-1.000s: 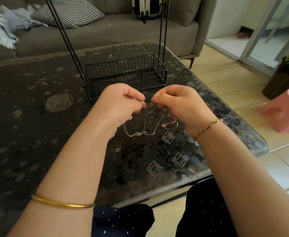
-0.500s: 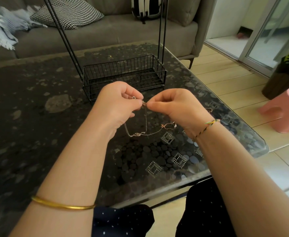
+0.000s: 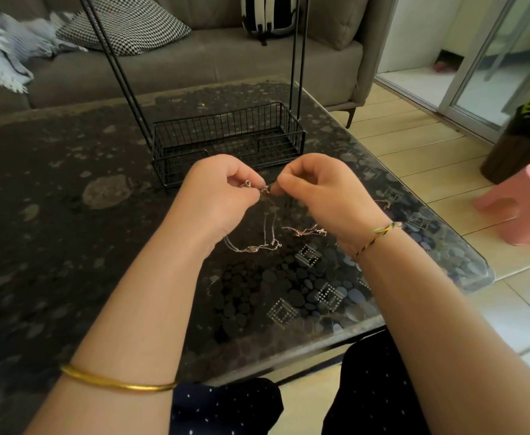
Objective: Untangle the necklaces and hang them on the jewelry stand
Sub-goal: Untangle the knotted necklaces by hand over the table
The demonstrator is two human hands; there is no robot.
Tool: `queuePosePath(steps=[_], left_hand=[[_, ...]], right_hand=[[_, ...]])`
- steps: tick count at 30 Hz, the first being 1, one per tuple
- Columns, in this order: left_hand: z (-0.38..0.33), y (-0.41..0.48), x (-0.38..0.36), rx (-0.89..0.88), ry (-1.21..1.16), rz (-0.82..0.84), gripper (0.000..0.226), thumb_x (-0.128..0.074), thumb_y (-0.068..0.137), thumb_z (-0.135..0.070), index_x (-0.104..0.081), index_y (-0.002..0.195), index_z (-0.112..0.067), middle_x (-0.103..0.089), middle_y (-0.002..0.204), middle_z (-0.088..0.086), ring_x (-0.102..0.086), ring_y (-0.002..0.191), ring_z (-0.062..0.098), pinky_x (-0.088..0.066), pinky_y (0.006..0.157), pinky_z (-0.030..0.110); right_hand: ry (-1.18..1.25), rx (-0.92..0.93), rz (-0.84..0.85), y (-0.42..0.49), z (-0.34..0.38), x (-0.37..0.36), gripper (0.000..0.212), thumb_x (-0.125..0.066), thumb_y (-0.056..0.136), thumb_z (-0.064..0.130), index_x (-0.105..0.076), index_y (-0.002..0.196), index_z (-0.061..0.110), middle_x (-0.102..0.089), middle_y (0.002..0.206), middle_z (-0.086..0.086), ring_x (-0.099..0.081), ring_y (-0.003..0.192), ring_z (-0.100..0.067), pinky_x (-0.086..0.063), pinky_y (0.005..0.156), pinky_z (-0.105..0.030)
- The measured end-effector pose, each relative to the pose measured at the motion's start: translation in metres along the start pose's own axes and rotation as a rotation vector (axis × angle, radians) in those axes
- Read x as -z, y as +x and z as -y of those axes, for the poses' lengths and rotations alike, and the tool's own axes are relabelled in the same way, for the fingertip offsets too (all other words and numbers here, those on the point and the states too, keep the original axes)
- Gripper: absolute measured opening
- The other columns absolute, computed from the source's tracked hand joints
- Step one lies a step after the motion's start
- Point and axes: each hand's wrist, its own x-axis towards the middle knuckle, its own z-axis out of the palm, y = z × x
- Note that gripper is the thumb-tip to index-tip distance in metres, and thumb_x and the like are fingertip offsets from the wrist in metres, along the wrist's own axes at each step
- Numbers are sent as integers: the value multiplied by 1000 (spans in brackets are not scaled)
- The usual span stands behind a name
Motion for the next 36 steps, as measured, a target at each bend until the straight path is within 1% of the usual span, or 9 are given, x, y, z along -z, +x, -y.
queuePosePath(steps=[4, 7, 12, 16, 19, 23, 27, 31, 36], left_hand=[[0, 1, -1, 6, 36, 7, 19, -62, 86, -11, -63, 83, -29, -59, 87, -7, -54, 80, 3, -47, 67, 25], [0, 1, -1, 15, 53, 0, 16, -60, 86, -12, -62, 82, -28, -57, 85, -8, -52, 77, 4, -48, 68, 27], [1, 2, 0, 20, 30, -16, 18, -62, 86, -13, -61, 77, -28, -61, 84, -5, -58, 79, 10, -49, 66, 27], [2, 2, 1, 34, 21, -67, 19, -61, 87, -13, -60, 75, -28, -63, 85, -2, -61, 82, 13, -53, 72, 32], [1, 2, 2, 39, 26, -97, 21, -59, 88, -11, -60, 75, -28, -63, 88, -3, -61, 85, 13, -54, 75, 35], [-1, 2, 4, 62, -18, -121, 21, -56, 88, -8, -60, 77, -25, -64, 88, -2, -61, 84, 12, -52, 68, 29], [-3, 1, 2, 106, -31, -113, 17, -51, 88, -8, -64, 82, -18, -64, 83, 0, -56, 68, 10, -50, 61, 27], [-1, 4, 4, 110, -17, -239, 16, -45, 89, -8, -58, 82, -14, -52, 78, 10, -47, 67, 20, -45, 57, 30], [5, 12, 7, 106, -25, -444, 22, -42, 94, -14, -62, 99, -6, -57, 81, 2, -49, 64, 10, -46, 56, 29]], right_hand=[[63, -24, -9, 0, 2, -5, 12, -51, 92, 12, -56, 81, 14, -64, 67, 3, -63, 69, -15, -53, 66, -28], [146, -64, -12, 0, 3, -6, 14, -50, 93, 11, -53, 80, 14, -54, 61, 2, -60, 60, -15, -54, 75, -42], [361, -177, 39, 2, 4, -3, 9, -47, 95, 13, -54, 90, 11, -40, 60, 3, -35, 43, -6, -45, 51, -25], [14, -56, 0, 2, -1, 7, 13, -67, 83, 26, -63, 81, 14, -43, 55, 8, -37, 44, -3, -33, 43, -15], [-161, -8, 57, 0, -4, 15, 13, -73, 77, 26, -67, 79, 14, -48, 55, 8, -40, 44, 1, -35, 47, -12], [-469, -76, 35, 4, -18, 18, 14, -61, 85, 24, -62, 71, 24, -59, 67, 6, -60, 73, -15, -52, 71, -31], [-726, -187, -131, 10, -26, 24, 24, -47, 93, 33, -57, 76, 18, -60, 80, -7, -60, 80, -31, -45, 67, -33], [-718, -255, -162, 16, -33, 31, 29, -43, 94, 33, -55, 75, 15, -67, 81, -13, -65, 79, -32, -53, 73, -39], [-656, -283, -123, 16, -33, 30, 26, -44, 95, 30, -59, 81, 13, -68, 80, -13, -67, 74, -32, -56, 75, -45]])
